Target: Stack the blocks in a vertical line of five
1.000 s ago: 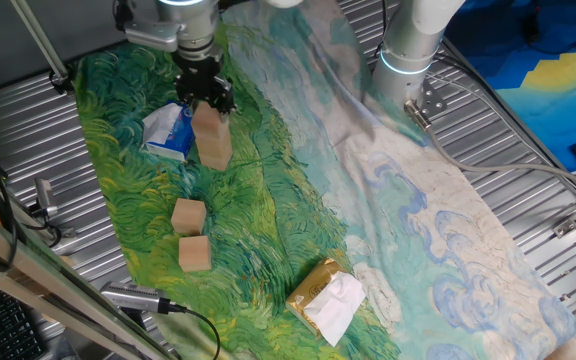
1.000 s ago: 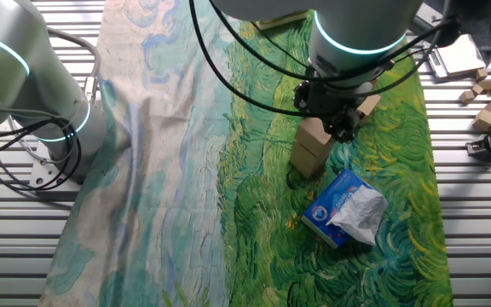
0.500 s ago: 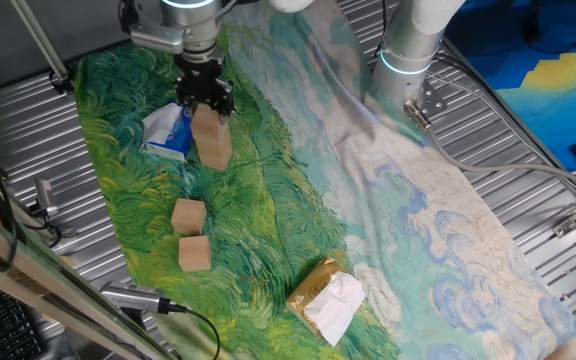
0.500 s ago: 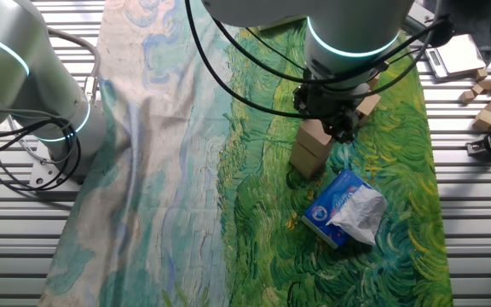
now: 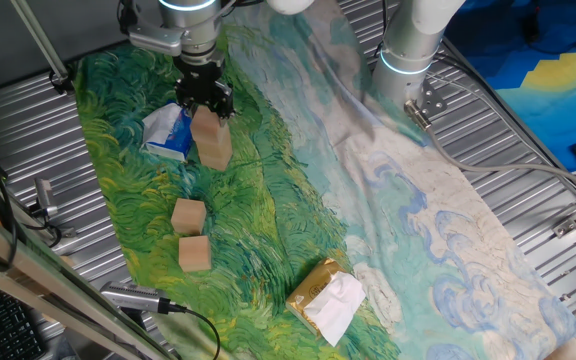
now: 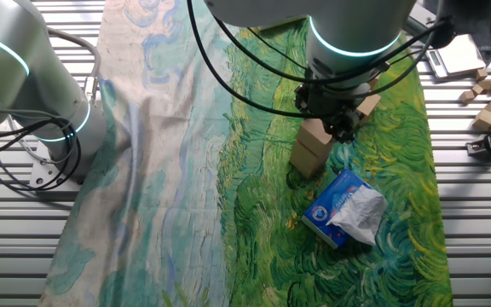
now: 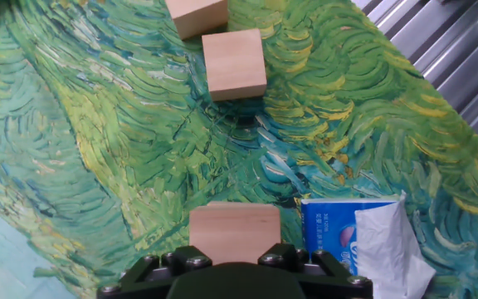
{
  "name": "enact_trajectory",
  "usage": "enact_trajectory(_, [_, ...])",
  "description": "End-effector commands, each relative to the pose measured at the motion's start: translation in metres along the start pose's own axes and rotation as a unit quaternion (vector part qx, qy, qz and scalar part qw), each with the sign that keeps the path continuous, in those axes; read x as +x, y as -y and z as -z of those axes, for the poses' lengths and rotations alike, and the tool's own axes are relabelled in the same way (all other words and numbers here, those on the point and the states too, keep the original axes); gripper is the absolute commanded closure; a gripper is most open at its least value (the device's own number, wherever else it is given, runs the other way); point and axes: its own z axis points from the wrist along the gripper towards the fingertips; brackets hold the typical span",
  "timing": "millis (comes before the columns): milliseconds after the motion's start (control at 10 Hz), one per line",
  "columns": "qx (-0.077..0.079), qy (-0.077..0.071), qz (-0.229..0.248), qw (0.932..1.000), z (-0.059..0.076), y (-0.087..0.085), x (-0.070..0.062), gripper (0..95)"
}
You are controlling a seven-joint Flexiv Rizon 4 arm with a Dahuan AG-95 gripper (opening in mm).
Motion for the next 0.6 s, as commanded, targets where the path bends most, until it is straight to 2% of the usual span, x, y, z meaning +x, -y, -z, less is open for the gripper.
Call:
enact_trajectory(100, [0.0, 0.0, -0.004, 1.0, 0.0002, -0.0001, -0.0001, 95.0])
enact_trajectory(600, [0.0, -0.003, -0.015, 0.9999, 0.0015, 0.0007, 0.002, 95.0])
